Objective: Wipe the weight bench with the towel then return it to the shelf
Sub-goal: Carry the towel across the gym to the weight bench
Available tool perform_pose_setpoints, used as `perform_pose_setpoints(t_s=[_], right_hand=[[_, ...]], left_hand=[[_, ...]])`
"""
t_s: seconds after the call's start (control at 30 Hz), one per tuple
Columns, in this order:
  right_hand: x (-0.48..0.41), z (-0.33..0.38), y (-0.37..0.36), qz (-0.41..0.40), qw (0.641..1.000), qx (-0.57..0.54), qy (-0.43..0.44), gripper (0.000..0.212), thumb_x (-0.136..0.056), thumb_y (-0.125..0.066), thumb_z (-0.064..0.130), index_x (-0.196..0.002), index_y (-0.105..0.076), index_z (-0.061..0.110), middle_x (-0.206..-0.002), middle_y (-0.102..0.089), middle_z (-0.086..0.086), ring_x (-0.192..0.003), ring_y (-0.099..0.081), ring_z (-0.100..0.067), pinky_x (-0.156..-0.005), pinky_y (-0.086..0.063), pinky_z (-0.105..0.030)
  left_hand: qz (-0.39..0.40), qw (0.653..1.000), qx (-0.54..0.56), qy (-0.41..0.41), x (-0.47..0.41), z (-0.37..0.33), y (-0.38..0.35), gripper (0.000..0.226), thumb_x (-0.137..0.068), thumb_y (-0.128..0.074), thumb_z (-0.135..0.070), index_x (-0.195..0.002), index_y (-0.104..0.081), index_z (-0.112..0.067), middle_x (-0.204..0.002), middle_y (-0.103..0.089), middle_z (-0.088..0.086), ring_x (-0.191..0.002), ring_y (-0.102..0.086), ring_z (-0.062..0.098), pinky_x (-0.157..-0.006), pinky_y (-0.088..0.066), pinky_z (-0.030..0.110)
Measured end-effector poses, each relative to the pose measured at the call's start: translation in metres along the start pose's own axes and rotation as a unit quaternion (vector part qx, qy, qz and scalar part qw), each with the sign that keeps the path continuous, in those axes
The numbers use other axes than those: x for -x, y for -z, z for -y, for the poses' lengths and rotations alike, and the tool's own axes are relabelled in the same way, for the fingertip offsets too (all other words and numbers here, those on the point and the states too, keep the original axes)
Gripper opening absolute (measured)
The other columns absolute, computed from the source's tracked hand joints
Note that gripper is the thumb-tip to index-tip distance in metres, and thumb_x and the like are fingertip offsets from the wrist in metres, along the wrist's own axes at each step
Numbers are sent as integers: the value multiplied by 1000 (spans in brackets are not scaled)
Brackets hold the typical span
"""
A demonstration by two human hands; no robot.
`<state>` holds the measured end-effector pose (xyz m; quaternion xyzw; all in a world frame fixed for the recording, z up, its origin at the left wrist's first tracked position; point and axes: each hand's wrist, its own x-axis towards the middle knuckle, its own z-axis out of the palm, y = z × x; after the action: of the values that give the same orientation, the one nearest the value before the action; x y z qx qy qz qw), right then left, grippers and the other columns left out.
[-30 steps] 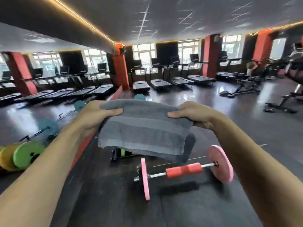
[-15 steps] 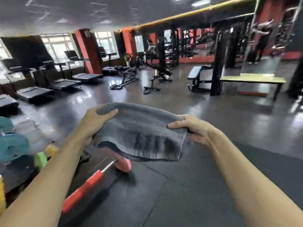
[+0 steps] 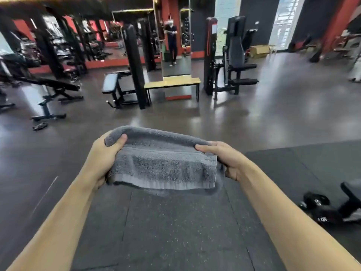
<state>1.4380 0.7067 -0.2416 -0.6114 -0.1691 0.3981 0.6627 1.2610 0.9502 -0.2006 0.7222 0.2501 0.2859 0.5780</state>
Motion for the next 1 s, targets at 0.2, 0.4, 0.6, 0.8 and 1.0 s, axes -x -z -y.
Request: perform_pose_setpoints(t_s=[0.2, 0.4, 0.6, 0.8, 1.0], right_hand=[[-62, 13, 165, -82, 980, -181, -2, 34, -88, -67, 26, -115, -74, 8, -110, -75, -14, -89, -75, -24, -90, -59, -40], [-110, 40, 332, -155, 968, -196, 36, 26, -82, -68, 12, -103, -77, -1, -106, -76, -20, -88, -77, -27, -75, -63, -36], [-175, 107, 464, -262, 957, -102, 74, 32, -89, -65, -1, -121, -68, 1, -112, -76, -19, -94, -75, -25, -73, -62, -32], [-264, 141, 570, -332, 936, -97, 68, 34, -87, -66, -8, -119, -68, 1, -111, -76, -20, -99, -75, -33, -78, -63, -38], [-363, 174, 686, -393, 911, -108, 69, 29, -89, -69, -1, -117, -69, -6, -110, -76, -21, -100, -74, -33, -84, -62, -38]], left_hand=[[120, 990, 58, 45, -140, 15, -192, 15, -100, -60, -19, -112, -69, -15, -96, -76, 4, -74, -74, 10, -58, -59, 23], [194, 973, 88, 87, -242, 22, -388, 17, -95, -67, -16, -109, -72, -9, -93, -78, 5, -72, -75, 11, -60, -61, 23], [254, 957, 85, 112, -342, 3, -527, 19, -91, -71, -16, -105, -74, -4, -98, -79, 12, -77, -75, 15, -62, -60, 24], [256, 960, 90, 67, -449, 12, -649, 11, -97, -65, -20, -104, -73, -19, -96, -77, 0, -81, -73, 12, -67, -57, 27], [315, 942, 99, 61, -575, 26, -784, 18, -96, -65, -21, -113, -72, -20, -103, -78, 0, -90, -72, 16, -77, -57, 33]])
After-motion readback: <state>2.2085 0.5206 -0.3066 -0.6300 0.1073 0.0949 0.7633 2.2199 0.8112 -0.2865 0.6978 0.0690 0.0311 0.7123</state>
